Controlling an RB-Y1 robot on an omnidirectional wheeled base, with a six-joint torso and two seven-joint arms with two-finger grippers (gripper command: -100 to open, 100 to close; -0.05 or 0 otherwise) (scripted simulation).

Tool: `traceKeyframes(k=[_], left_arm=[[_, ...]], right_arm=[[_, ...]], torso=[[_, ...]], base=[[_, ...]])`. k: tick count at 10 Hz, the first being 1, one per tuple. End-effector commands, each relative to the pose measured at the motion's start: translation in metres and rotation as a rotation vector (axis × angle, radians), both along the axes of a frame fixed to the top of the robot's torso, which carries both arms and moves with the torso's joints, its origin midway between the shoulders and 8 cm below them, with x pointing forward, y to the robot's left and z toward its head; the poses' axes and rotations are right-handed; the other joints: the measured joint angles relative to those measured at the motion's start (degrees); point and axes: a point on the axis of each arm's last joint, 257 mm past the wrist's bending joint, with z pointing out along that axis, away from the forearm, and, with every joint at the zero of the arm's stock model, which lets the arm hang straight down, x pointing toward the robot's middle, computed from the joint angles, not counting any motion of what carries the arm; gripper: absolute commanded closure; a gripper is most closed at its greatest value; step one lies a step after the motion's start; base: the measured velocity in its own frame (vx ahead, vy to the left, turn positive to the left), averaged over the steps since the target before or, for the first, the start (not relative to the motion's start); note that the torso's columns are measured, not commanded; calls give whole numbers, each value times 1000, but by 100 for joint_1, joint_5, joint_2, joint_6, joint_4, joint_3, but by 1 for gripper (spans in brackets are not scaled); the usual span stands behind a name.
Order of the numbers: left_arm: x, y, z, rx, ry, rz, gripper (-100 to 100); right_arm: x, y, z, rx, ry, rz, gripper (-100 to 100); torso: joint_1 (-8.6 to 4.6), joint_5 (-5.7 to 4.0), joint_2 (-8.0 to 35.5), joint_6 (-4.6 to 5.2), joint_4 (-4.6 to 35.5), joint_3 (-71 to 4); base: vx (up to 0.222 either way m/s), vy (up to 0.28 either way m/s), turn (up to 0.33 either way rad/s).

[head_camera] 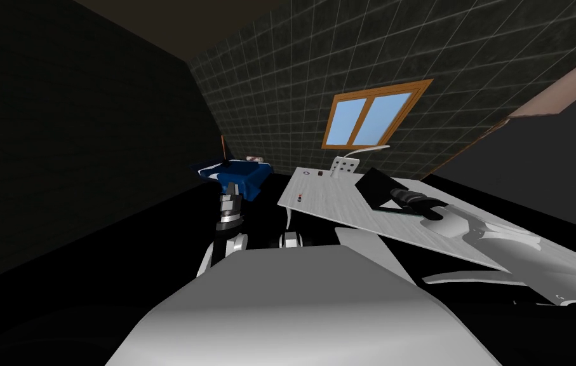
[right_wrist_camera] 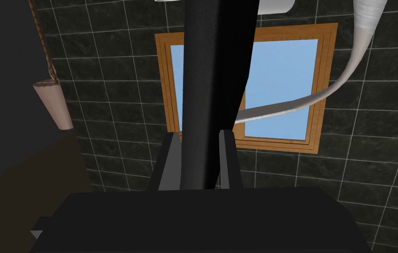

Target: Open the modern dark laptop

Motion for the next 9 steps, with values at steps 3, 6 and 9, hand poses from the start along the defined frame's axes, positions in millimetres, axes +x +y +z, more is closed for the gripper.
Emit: traceKeyframes(k=[3,6,9], left_arm=[[0,0,0,0,0,0,0],[0,0,0,0,0,0,0],[0,0,0,0,0,0,0]], right_arm=[[-5,7,-33,164,-56,-34,100],[-10,14,-60,283,-90,-64,100],[-14,19,-78,361,-114,-85,100]], torso=[[-1,4,-4,-37,2,-4],[-11,-12,-34,-23,-13,-19],[-16,-18,-36,-38,-13,-19]], base=[[-84,-115,102],[-71,-111,86],[-69,-92,59]])
